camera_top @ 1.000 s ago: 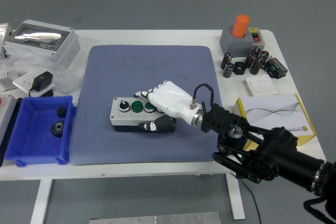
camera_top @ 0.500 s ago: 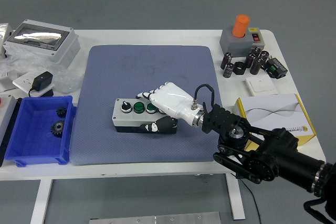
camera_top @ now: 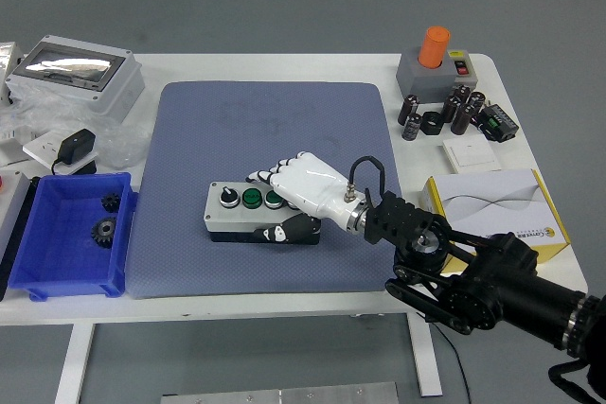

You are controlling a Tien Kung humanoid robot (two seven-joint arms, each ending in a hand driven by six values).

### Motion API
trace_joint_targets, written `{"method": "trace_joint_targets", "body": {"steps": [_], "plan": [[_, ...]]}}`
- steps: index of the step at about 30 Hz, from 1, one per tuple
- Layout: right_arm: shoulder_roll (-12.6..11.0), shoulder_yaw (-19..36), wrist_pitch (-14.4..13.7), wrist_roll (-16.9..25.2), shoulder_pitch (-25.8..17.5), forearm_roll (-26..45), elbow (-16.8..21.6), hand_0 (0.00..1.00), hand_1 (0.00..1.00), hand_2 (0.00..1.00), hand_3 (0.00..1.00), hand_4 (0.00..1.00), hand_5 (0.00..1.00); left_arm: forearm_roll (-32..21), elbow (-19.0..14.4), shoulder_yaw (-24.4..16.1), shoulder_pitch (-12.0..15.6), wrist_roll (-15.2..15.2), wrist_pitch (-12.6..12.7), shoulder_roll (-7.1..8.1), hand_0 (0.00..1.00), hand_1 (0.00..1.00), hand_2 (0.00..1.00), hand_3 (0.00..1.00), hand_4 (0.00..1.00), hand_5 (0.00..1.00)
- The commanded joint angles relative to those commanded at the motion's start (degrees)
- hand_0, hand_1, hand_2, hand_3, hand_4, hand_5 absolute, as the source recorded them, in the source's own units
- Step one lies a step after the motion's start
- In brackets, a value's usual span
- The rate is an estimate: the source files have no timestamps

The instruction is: Pick up the button,place it on the desk,press the button,press the button

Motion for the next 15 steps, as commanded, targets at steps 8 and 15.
{"method": "trace_joint_targets", "body": {"steps": [8, 15], "plan": [[-0.05, -0.22, -0.07, -0.08, 0.04, 0.01, 0.03, 0.54, 0.727, 0.747, 0.84, 0.588, 0.027, 0.07, -0.04, -0.07, -0.03, 0.01, -0.03, -0.03, 0.658, 0.617, 0.62, 0.744, 0.979, 0.66], [-0.15, -0.71, -0.3, -0.11, -0.04, 0.53, 0.0, 0.631, 0.769, 0.795, 0.925, 0.614, 0.002, 0.11, 0.02, -0.29, 0.03, -0.71, 0.04, -0.04, 0.658, 0.617, 0.617, 0.741, 0.981, 0.658]]}}
